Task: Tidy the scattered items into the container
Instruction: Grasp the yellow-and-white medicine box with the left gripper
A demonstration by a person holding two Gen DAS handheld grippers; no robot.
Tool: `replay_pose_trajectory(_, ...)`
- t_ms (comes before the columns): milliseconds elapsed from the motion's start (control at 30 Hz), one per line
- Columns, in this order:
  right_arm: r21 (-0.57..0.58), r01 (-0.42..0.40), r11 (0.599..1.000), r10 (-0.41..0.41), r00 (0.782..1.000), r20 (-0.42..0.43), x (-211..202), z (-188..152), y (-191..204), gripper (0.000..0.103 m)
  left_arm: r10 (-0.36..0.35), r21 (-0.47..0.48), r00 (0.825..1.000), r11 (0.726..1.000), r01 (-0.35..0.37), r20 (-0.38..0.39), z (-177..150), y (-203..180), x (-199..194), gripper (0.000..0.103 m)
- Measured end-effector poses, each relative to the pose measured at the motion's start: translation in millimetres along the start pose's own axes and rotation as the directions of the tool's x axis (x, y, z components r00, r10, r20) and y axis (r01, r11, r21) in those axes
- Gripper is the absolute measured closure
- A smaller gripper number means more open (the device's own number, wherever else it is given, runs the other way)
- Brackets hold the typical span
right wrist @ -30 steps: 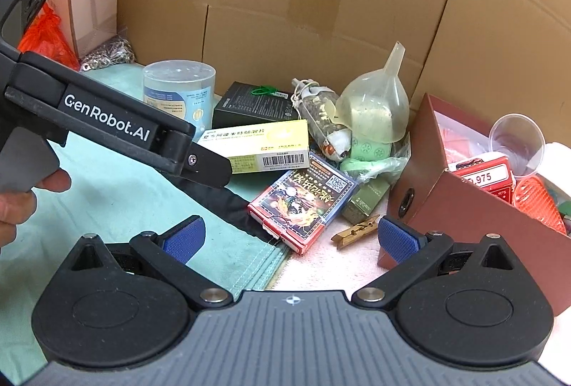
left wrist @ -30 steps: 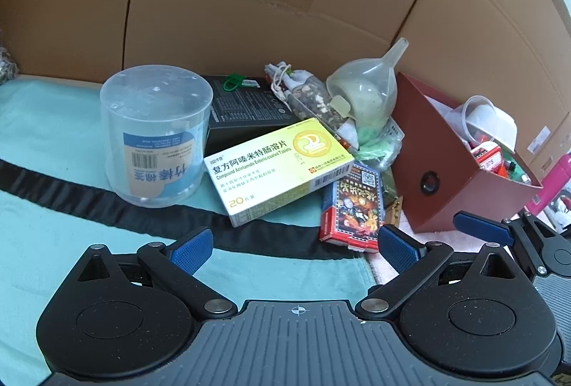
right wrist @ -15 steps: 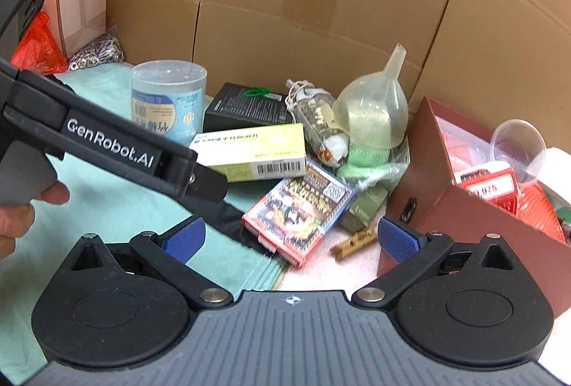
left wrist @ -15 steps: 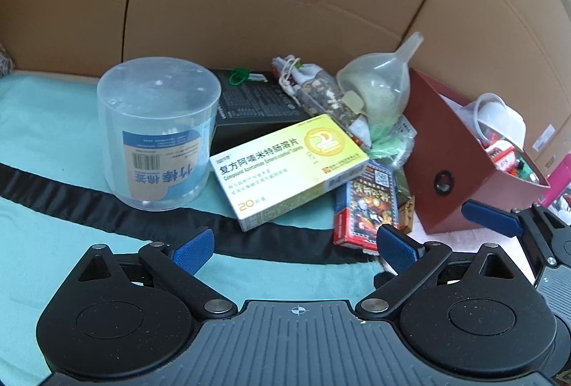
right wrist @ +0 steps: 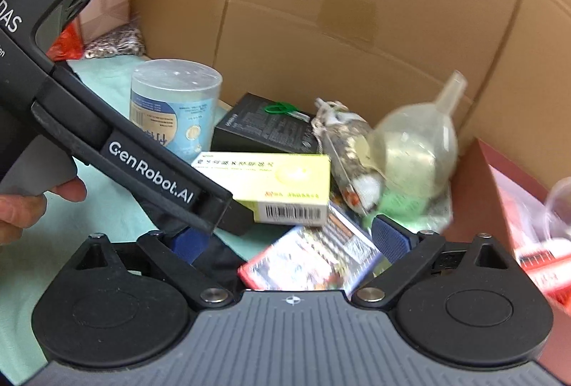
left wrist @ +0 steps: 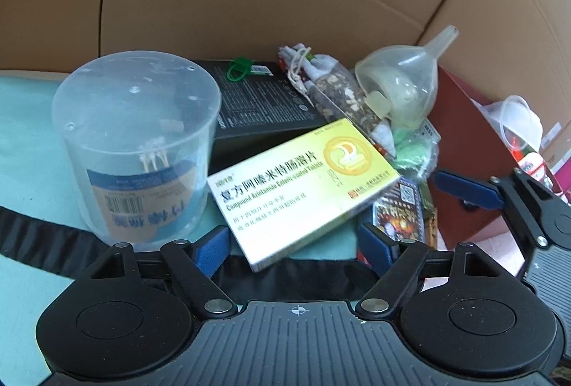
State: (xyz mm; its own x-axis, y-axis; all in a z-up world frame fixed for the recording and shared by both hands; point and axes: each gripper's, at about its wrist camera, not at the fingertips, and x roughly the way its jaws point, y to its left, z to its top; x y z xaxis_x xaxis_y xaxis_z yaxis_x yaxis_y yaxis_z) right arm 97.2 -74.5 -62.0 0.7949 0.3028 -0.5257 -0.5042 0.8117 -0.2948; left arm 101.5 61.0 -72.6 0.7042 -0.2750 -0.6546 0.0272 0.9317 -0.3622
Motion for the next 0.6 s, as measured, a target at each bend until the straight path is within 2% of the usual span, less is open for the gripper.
replay_pose_trajectory(133,-0.008,-0.044,0.999,0.044,0.999,-0.025,18,5,-4,0.012,0.009,-0.024,1.000,1.000,-0.009,0.002,3,8,3,0.015)
replay_pose_trajectory(233,-0.018,-0.083,0.996,0.082,0.996,-0.043,26,6,-3,0.021,0.004,-0.026,1.000,1.000,-0.004,0.002,5,9,6,0.015)
replay_pose_trajectory(367,-0.028,-0.081,0.996,0.080,0.996,-0.030,26,6,0,0.025,0.003,-0.012,1.000,1.000,-0.003,0.003,7,7,9,0.015)
replay_pose_trajectory(433,-0.034,-0.071,0.997,0.070,0.997,-0.037,24,6,0,0.029,0.012,0.000,1.000,1.000,-0.012,0.003,7,6,9,0.022)
replay_pose_trajectory(600,-0.017,-0.073,0.997,0.072,0.997,-0.041,8,0,-1,0.032,0.000,0.019,1.000,1.000,0.000,-0.007,0,-1,-2,0.023)
